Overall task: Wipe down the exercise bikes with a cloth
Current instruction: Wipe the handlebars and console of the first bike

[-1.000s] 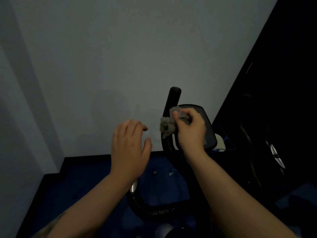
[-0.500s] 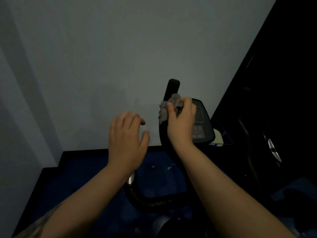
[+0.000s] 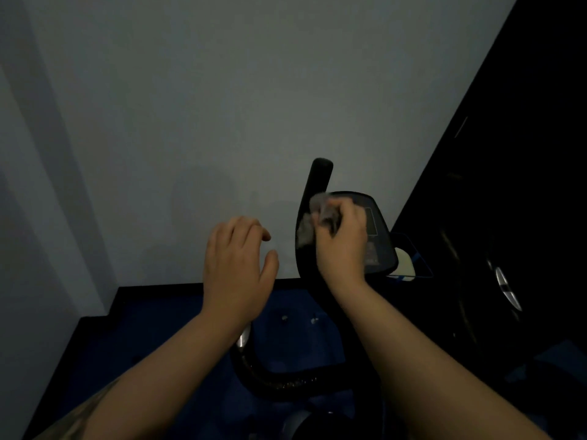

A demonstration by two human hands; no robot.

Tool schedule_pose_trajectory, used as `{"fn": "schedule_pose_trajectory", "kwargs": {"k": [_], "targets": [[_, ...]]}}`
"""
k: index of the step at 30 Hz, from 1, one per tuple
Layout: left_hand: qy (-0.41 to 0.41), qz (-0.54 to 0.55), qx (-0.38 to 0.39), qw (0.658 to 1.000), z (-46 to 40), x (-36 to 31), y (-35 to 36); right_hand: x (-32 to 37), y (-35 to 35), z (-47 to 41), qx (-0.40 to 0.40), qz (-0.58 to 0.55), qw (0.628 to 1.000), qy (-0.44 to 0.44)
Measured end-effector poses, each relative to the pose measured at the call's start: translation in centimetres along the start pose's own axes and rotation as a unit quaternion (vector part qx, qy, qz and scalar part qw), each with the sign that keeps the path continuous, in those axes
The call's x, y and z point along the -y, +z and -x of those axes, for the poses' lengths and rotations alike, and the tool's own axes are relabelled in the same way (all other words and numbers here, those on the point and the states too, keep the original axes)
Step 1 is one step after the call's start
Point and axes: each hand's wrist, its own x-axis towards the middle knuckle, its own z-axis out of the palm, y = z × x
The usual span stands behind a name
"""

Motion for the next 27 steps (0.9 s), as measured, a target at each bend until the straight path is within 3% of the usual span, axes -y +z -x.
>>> {"fn": "schedule_pose_trajectory", "kwargs": {"k": [2,3,6,9,13,17,19,24,27], "targets": [[0.000,0.003,-0.002,1.000,0.1,0.0,0.0,-0.6,-2.0,0.3,0.069,0.020,0.997,-0.022],[0.000,0.003,-0.004,1.000,0.1,0.0,0.0,-0.3,-2.5,-0.3,0.066,0.013,0.997,-0.046],[-0.001,-0.002,-0.001,1.000,0.1,0.0,0.0,2.6,-2.1,-2.1,-0.040,-0.025,0.991,-0.127],[0.004,-0.010,-0.001,1.000,0.1,0.0,0.0,3.2,-0.2,-2.1,-0.076,0.058,0.980,-0.177],[0.005,-0.018,0.002,1.000,0.1,0.1,0.0,0.5,0.5,1.9,0.026,0.186,0.957,-0.222],[0.008,-0.017,0.003,1.000,0.1,0.0,0.0,0.5,-3.2,0.2,0.137,0.117,0.977,-0.117],[0.004,-0.014,0.000,1.000,0.1,0.0,0.1,0.8,-3.7,-1.5,0.108,0.079,0.988,-0.078],[0.010,-0.015,-0.001,1.000,0.3,0.1,0.0,-0.6,-1.6,3.1,0.106,0.079,0.986,-0.104],[0.011,-0.016,-0.002,1.000,0.2,0.0,0.1,-2.7,-6.2,4.3,0.237,0.103,0.955,-0.143]]}}
